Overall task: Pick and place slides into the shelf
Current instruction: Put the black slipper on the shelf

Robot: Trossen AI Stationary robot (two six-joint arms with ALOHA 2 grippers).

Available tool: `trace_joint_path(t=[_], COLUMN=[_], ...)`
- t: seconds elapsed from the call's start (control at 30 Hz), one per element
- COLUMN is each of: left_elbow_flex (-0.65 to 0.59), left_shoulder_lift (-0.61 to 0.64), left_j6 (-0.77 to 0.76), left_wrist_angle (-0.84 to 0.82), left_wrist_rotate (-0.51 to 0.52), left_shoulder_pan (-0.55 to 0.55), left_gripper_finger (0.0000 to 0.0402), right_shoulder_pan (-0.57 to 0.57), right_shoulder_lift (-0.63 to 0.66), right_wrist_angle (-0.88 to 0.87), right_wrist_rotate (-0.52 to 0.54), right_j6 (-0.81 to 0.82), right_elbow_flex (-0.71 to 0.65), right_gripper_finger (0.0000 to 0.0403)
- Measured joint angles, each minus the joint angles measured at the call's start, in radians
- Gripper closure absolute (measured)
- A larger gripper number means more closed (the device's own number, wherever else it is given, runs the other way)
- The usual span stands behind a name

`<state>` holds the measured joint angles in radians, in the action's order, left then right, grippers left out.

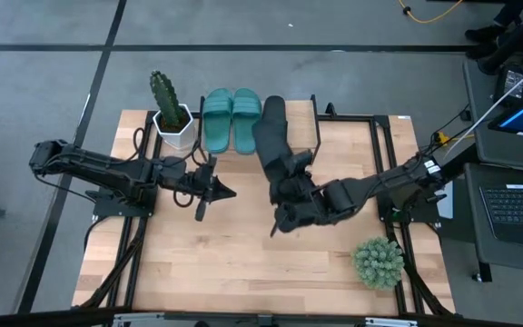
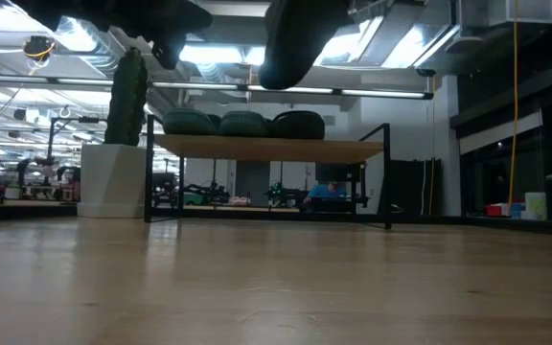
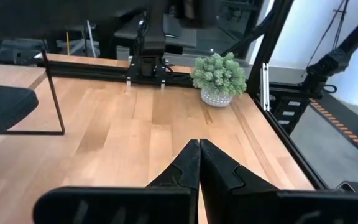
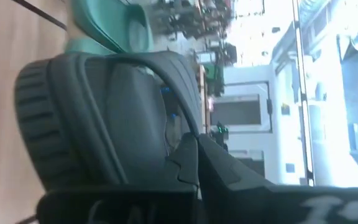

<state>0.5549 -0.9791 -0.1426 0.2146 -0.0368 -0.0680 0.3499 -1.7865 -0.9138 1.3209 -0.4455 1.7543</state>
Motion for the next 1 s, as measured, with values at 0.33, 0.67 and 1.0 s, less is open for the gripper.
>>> trace_joint_path(t=[0.33,0.67,1.0], left_elbow_flex=[0.0,0.0,0.0], left_shoulder_lift=[0.0,0.0,0.0], left_j6=[0.057,0.135,0.156], left_wrist_angle=[-0.002,-0.012,-0.012], left_wrist_rotate=[0.036,0.115,0.177], left_shoulder_pan=[-0.007,-0.006,-0.006], left_gripper_finger=[0.0401,0.0401,0.0401], right_shoulder_pan=[-0.143,-0.238,-0.244], right_shoulder_lift=[0.019,0.1,0.165], right_wrist_angle=[-0.231,-0.659,-0.646], right_wrist_rotate=[0.048,0.005,0.114], right_j6=[0.064,0.582,0.689], right_elbow_flex=[0.051,0.029,-0.163], right_gripper_finger=[0.0403,0.0403,0.0403])
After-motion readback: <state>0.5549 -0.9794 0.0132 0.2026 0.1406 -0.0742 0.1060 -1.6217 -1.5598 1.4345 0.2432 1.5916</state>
